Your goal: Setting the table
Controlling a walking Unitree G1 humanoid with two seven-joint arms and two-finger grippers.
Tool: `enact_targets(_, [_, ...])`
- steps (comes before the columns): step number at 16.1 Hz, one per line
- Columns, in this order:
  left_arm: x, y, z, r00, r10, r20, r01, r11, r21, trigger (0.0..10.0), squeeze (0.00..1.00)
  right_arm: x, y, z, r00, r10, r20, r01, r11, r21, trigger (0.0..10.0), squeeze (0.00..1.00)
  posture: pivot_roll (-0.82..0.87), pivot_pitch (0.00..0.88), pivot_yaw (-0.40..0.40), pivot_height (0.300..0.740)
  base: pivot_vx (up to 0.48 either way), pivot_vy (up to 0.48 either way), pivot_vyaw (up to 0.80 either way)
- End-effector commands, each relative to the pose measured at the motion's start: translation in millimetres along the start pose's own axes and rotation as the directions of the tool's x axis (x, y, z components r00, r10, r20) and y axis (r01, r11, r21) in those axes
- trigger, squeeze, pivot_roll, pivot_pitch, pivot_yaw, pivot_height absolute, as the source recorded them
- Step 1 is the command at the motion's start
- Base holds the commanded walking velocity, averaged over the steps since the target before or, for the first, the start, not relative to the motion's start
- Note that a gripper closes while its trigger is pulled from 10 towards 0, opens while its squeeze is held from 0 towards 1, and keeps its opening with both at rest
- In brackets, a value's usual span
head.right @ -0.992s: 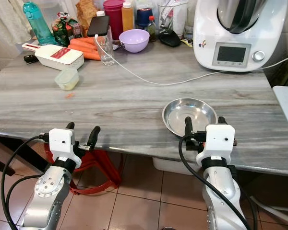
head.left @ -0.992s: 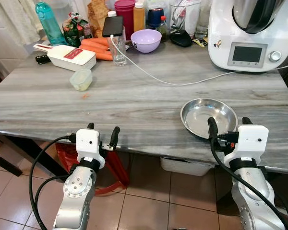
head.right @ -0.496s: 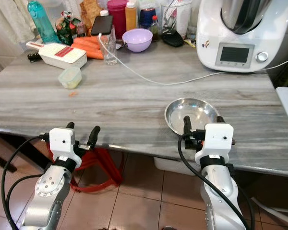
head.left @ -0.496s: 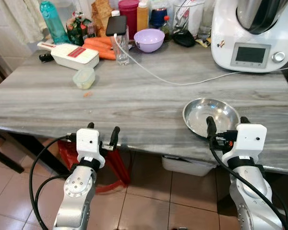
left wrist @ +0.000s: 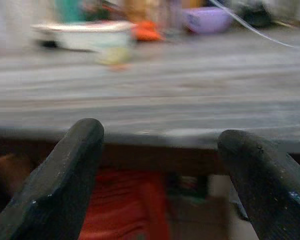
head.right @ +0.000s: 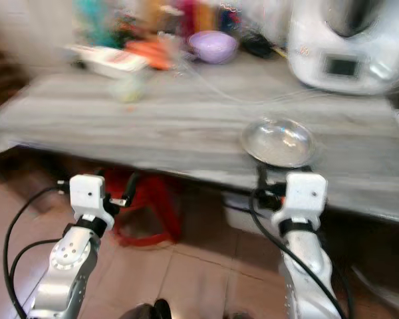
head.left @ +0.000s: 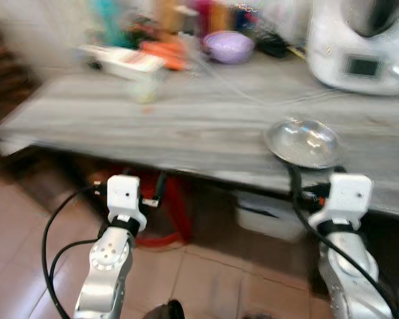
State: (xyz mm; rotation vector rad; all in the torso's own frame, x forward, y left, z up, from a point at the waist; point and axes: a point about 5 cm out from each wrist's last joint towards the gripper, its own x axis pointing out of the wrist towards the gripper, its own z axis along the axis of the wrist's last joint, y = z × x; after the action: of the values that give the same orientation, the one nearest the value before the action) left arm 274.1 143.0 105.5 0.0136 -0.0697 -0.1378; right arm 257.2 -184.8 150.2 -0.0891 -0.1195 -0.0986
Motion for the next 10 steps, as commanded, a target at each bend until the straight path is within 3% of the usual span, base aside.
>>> enact_targets(1, [-2.9, 3.5, -7.4, 0.999, 0.01, -0.038, -0.009, 1.0, 0.014, 10.0, 0.0, -4.1, 0.5, -3.3, 1.0, -0.013, -0.007, 0.013, 1.0, -0.004, 10.0, 0.0, -0.13, 0.105, 0.086, 0.74, -0.326, 0.0, 0.0])
enact_targets(4, [-2.5, 3.2, -7.3, 0.999, 0.008, -0.038, -0.007, 1.0, 0.014, 10.0, 0.0, -3.2, -4.2, -4.8, 0.998, -0.054, -0.015, 0.054, 0.998, 0.011, 10.0, 0.0, -0.13, 0.105, 0.086, 0.74, -0.326, 0.0, 0.0])
enact_targets(10, [-0.7, 2.1, -7.6, 0.999, 0.001, -0.037, 0.0, 1.0, 0.015, 10.0, 0.0, -0.5, -5.9, -10.5, 0.997, -0.07, -0.029, 0.067, 0.994, -0.081, 10.0, 0.0, -0.13, 0.106, 0.089, 0.74, -0.325, 0.0, 0.0])
